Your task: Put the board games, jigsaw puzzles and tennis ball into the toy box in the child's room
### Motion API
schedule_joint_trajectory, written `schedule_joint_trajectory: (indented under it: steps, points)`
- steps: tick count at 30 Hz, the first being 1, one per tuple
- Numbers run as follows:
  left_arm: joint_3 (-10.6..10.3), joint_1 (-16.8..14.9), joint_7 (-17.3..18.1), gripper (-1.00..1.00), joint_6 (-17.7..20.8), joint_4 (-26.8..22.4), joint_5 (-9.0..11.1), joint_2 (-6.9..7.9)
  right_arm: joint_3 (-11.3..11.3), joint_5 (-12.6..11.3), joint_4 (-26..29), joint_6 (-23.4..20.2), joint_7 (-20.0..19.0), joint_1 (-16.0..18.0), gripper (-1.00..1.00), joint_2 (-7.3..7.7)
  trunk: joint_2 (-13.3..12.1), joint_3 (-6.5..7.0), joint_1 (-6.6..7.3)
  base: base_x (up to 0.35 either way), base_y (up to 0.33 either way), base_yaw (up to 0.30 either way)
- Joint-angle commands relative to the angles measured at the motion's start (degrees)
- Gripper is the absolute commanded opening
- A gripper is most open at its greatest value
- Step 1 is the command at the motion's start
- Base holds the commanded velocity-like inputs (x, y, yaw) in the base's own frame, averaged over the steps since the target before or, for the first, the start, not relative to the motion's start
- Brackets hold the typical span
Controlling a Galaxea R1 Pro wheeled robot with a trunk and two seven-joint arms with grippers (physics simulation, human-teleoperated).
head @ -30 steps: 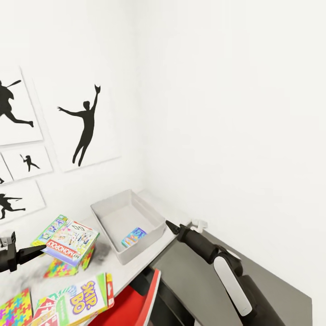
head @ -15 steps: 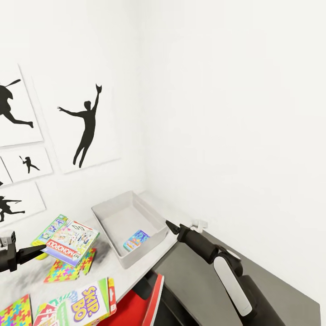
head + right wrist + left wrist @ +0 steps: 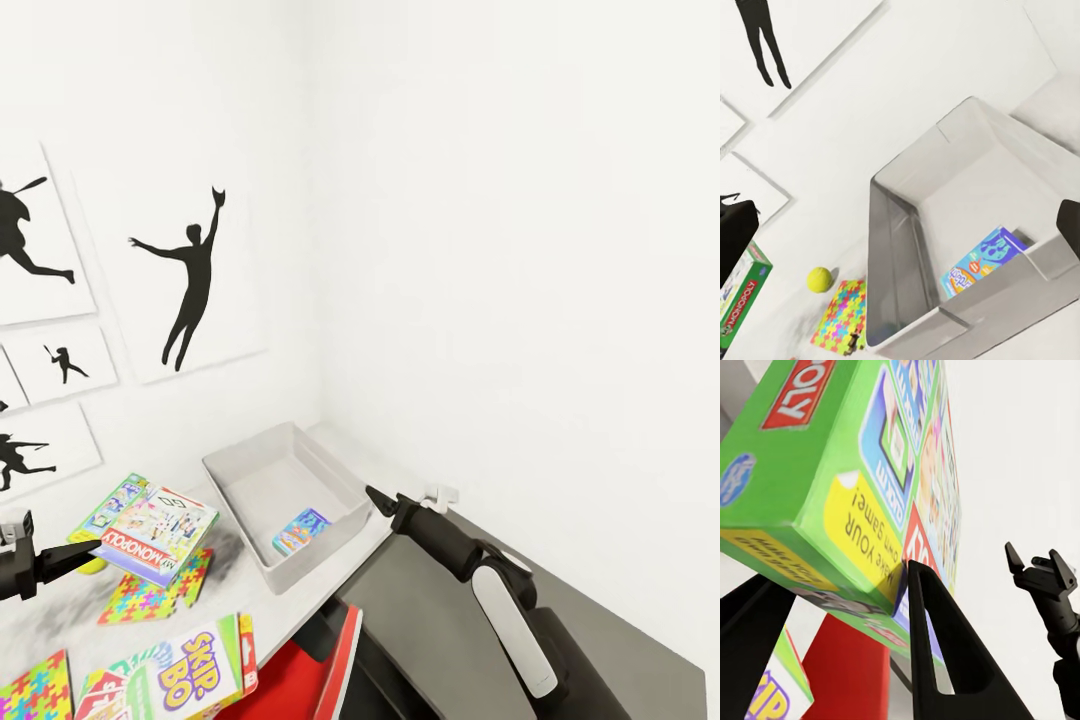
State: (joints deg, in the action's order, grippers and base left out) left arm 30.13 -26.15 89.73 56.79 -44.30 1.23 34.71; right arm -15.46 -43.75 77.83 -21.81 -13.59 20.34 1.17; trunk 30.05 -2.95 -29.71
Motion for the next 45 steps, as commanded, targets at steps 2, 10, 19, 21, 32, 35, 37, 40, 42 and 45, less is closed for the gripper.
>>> schedule_joint_trajectory:
  steps: [2,10,19,21,32,35,37,40,42,45]
  points:
    - [0.0,0.0,0.3,-1.00,0.6,0.0,-0.1,0.01,0.0,-0.4,0.1,-0.2,-0.1,0.1,1.00,0.05,-0.7,0.25,0.42,0.000,0.000,0.000]
    - [0.0,-0.1,0.3,-1.00,0.7,0.0,-0.1,0.10,-0.1,-0.4,0.1,-0.2,-0.1,0.1,1.00,0.06,-3.9,1.68,2.17,0.000,0.000,0.000]
    - [-0.1,-1.7,0.3,-1.00,2.7,-3.4,-0.1,-0.24,0.2,-0.4,0.4,-0.3,-0.5,0.1,1.00,0.28,-7.1,3.12,3.93,0.000,0.000,0.000]
    - [-0.2,-3.6,0.3,-1.00,3.2,-5.4,-0.1,-0.38,0.2,-0.4,0.5,-0.3,-0.5,0.1,1.00,0.43,-7.1,3.12,3.93,0.000,0.000,0.000]
    - [-8.6,-16.7,0.3,-1.00,3.2,-3.5,-0.6,-6.75,0.4,-0.4,2.0,-0.3,-0.6,0.1,1.00,0.96,-7.1,3.12,3.93,0.000,0.000,0.000]
    - [-10.6,-23.6,-8.2,-1.00,3.2,2.9,-0.7,-10.41,0.5,-0.4,2.2,-0.3,-0.6,0.1,1.00,1.12,-7.1,3.12,3.93,0.000,0.000,0.000]
    - [-10.9,-27.5,-16.0,-1.00,3.0,7.2,-0.7,-12.73,0.5,-0.4,2.2,-0.3,-0.7,0.1,1.00,1.17,-7.1,3.12,3.93,0.000,0.000,0.000]
    - [-11.0,-32.7,-27.2,-1.00,2.8,12.9,-0.4,-15.67,0.5,-0.4,2.2,-0.3,-0.7,0.1,1.00,1.19,-7.1,3.12,3.93,0.000,0.000,0.000]
    - [-11.1,-34.9,-32.8,-1.00,2.6,14.9,-0.3,-17.56,0.5,-0.4,2.3,-0.3,-0.7,0.1,1.00,1.20,-7.1,3.12,3.93,0.000,0.000,0.000]
    - [-11.1,-36.9,-42.0,-1.00,1.0,16.1,-0.2,-20.44,0.5,-0.4,2.6,-0.3,-0.7,0.1,1.00,1.20,-7.1,3.12,3.93,0.000,0.000,0.000]
